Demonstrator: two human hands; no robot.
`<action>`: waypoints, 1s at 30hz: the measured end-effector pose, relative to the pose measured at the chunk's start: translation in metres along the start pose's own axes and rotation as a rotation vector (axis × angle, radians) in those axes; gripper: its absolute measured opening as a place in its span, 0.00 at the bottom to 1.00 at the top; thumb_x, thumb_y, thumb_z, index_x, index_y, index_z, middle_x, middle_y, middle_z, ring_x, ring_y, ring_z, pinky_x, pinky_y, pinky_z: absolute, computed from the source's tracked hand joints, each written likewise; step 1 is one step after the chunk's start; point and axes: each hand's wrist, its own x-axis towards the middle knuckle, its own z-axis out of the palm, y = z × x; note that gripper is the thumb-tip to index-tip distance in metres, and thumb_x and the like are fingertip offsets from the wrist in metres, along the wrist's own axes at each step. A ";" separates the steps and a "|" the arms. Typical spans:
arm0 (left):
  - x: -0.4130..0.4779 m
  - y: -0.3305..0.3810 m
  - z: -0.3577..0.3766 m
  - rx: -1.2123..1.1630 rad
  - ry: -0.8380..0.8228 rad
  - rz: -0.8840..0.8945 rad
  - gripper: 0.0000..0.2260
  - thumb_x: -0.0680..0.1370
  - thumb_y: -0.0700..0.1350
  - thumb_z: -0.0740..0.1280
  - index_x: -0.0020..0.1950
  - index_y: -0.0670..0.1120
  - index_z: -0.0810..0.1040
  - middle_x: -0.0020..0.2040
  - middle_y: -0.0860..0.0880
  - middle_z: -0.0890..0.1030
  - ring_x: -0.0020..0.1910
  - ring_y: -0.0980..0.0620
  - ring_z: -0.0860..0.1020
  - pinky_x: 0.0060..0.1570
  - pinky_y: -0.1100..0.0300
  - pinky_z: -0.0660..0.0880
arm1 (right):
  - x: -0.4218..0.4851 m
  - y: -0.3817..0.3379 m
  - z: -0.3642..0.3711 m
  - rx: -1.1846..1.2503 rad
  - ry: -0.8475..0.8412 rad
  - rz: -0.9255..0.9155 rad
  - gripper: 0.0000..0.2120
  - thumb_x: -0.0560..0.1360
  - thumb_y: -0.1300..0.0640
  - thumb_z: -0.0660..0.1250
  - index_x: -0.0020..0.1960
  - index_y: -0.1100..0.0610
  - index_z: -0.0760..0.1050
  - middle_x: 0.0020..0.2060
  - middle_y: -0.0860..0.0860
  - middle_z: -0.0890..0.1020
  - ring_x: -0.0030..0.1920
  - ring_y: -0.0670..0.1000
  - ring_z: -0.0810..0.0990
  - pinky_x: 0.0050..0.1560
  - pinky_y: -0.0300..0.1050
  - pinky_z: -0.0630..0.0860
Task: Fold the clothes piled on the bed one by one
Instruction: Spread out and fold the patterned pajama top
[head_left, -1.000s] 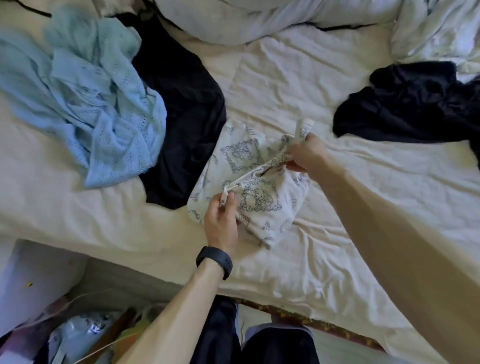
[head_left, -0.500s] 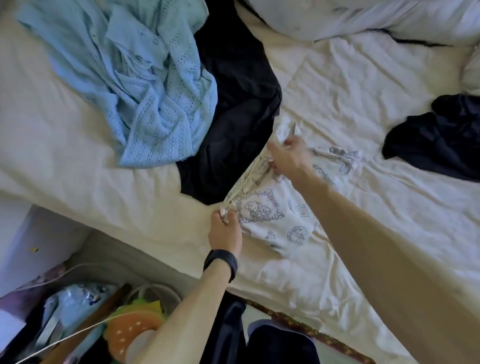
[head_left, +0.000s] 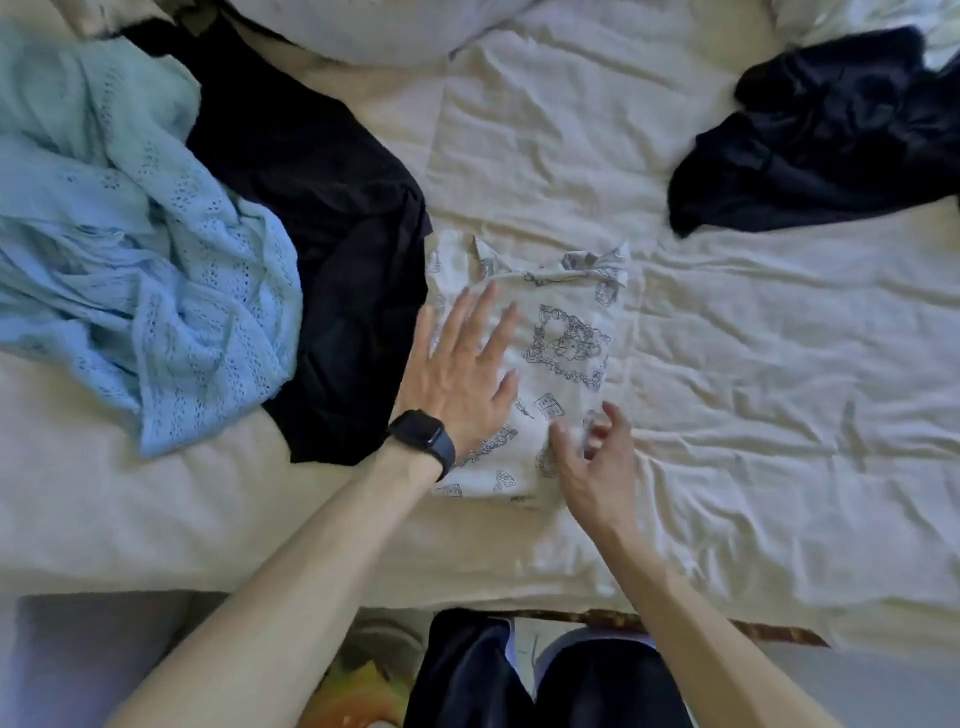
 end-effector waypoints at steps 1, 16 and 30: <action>0.010 0.003 0.009 0.080 -0.109 0.178 0.31 0.81 0.60 0.52 0.82 0.54 0.49 0.83 0.47 0.46 0.81 0.46 0.46 0.75 0.39 0.38 | 0.000 0.007 0.003 0.056 -0.051 0.028 0.29 0.77 0.41 0.71 0.71 0.52 0.68 0.58 0.48 0.79 0.53 0.49 0.81 0.57 0.49 0.77; 0.000 0.022 0.030 0.086 -0.141 -0.092 0.29 0.82 0.64 0.48 0.82 0.60 0.47 0.83 0.49 0.42 0.81 0.46 0.42 0.76 0.41 0.37 | 0.011 0.076 -0.016 0.235 -0.246 0.111 0.15 0.70 0.43 0.75 0.51 0.47 0.75 0.45 0.48 0.83 0.46 0.46 0.82 0.49 0.51 0.82; -0.155 0.146 0.058 -1.204 -0.220 -1.313 0.25 0.72 0.54 0.77 0.63 0.44 0.75 0.66 0.47 0.78 0.61 0.48 0.78 0.62 0.55 0.72 | 0.004 0.172 -0.118 0.305 -0.433 0.243 0.14 0.78 0.55 0.74 0.60 0.56 0.75 0.54 0.57 0.84 0.51 0.55 0.84 0.49 0.49 0.79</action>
